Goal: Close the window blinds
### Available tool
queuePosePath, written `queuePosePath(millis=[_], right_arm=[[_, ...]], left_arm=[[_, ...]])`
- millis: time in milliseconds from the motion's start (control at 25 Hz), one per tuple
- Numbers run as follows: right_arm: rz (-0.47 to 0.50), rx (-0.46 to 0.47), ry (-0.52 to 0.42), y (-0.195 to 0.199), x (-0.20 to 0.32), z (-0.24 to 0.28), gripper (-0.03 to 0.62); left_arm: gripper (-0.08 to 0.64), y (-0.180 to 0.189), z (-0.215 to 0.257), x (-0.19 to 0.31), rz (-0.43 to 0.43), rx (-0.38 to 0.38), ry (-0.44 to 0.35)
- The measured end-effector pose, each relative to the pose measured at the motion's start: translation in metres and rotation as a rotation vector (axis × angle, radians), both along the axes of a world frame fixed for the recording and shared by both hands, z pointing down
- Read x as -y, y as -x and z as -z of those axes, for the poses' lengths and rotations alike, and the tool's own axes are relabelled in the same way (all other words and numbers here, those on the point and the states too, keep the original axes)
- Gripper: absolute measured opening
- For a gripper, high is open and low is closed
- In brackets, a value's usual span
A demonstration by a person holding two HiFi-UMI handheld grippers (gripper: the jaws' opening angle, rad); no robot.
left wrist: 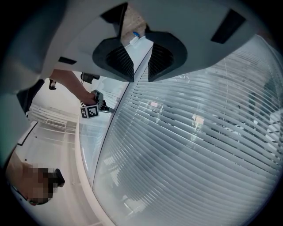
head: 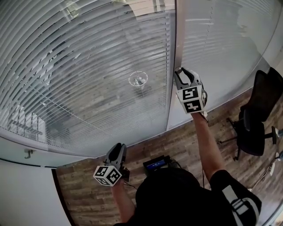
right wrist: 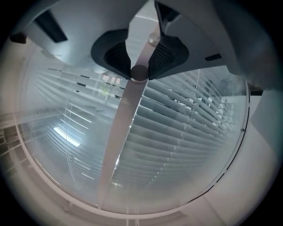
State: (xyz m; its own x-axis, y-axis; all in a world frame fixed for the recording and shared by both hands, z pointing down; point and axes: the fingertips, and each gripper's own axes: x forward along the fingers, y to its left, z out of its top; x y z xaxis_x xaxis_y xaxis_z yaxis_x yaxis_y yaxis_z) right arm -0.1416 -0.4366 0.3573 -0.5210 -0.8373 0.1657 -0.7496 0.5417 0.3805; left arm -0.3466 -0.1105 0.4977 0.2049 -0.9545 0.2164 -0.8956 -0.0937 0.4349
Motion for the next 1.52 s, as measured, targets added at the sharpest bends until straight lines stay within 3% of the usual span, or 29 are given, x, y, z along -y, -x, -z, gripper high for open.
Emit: queuePosePath(millis=[120, 320, 560, 640, 680, 800, 880, 1000, 1080, 1160, 1200, 1400, 1520], right_arm=[[0.006, 0.137, 0.078, -0.002, 0.002, -0.002, 0.13], [0.097, 0.639, 0.404, -0.006, 0.008, -0.008, 0.13], [0.162, 0.933, 0.581, -0.006, 0.008, -0.006, 0.13], [0.177, 0.871, 0.552, -0.005, 0.006, -0.007, 0.13], [0.166, 0.764, 0.494, -0.005, 0.004, -0.009, 0.132], [0.084, 0.318, 0.222, -0.002, -0.003, -0.008, 0.141], [0.034, 0.104, 0.081, 0.001, -0.004, -0.003, 0.141], [-0.018, -0.051, -0.028, 0.0, -0.002, 0.002, 0.141], [-0.027, -0.063, -0.032, 0.0, -0.001, 0.001, 0.13], [-0.024, 0.015, 0.013, -0.001, -0.001, -0.001, 0.13], [-0.014, 0.096, 0.06, -0.001, 0.0, -0.001, 0.13], [0.106, 0.708, 0.456, -0.006, 0.007, -0.008, 0.13], [0.153, 0.917, 0.588, -0.005, 0.007, -0.006, 0.13]], left_arm=[[0.115, 0.002, 0.0, -0.001, 0.006, 0.0, 0.0], [0.115, 0.004, -0.002, -0.002, 0.014, 0.0, 0.0], [0.115, 0.003, -0.003, 0.0, 0.008, -0.001, 0.0], [0.115, 0.003, -0.003, -0.001, 0.008, -0.002, 0.001], [0.115, 0.003, -0.003, -0.001, 0.008, -0.002, 0.003], [0.115, 0.003, -0.003, -0.001, 0.005, 0.0, 0.005], [0.115, 0.002, -0.003, 0.0, 0.003, 0.001, 0.005], [0.115, 0.0, -0.003, 0.0, 0.0, 0.001, 0.005], [0.115, 0.001, -0.003, 0.0, 0.004, 0.002, 0.007], [0.115, 0.003, -0.004, -0.001, 0.009, 0.001, 0.009], [0.115, 0.003, -0.005, -0.001, 0.01, 0.001, 0.009], [0.115, 0.003, -0.004, 0.001, 0.006, -0.002, 0.009], [0.115, 0.001, -0.005, 0.002, -0.003, -0.002, 0.011]])
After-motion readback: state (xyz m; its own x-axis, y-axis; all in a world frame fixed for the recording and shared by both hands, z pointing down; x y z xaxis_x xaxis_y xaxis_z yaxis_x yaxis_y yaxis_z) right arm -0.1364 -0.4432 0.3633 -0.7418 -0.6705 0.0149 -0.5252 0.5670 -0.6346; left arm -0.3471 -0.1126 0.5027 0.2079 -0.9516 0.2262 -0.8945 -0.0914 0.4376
